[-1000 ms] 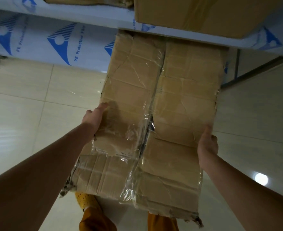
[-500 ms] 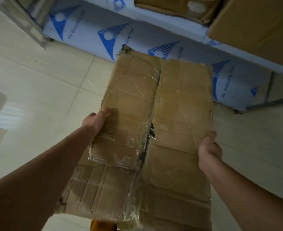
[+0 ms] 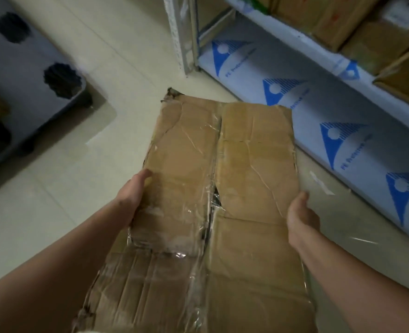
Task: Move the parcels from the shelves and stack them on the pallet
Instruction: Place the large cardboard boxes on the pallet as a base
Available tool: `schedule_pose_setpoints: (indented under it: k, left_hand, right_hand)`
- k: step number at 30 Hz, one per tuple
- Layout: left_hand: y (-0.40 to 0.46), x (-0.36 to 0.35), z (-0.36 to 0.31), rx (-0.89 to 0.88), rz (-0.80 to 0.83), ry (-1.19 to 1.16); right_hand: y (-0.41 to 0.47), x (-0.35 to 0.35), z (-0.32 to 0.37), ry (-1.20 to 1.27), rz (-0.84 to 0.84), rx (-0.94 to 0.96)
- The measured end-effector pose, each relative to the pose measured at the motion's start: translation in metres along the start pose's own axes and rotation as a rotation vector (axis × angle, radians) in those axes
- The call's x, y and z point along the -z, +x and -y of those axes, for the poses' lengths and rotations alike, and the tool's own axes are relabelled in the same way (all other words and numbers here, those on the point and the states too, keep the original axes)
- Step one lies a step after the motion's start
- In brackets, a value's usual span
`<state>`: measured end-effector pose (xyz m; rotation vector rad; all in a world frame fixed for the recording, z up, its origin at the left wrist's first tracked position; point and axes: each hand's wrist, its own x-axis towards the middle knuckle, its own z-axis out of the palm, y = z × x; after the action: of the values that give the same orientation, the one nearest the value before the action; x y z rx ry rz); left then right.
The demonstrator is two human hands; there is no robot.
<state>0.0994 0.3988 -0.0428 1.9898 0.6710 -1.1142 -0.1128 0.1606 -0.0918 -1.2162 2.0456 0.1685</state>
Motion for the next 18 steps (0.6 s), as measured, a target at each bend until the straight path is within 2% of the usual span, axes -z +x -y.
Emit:
schedule_pose_setpoints:
  k: [9, 15, 18]
  left_hand:
    - [0.014, 0.184, -0.041, -0.016, -0.184, -0.276]
    - [0.021, 0.255, -0.076, -0.065, -0.286, -0.41]
    - [0.033, 0.276, -0.105, -0.071, -0.284, -0.505]
  right_hand:
    - [-0.156, -0.094, 0.143, -0.009, 0.148, 0.264]
    - [-0.23, -0.126, 0.235, -0.068, 0.217, 0.448]
    - [-0.257, -0.145, 0.286, -0.058, 0.247, 0.503]
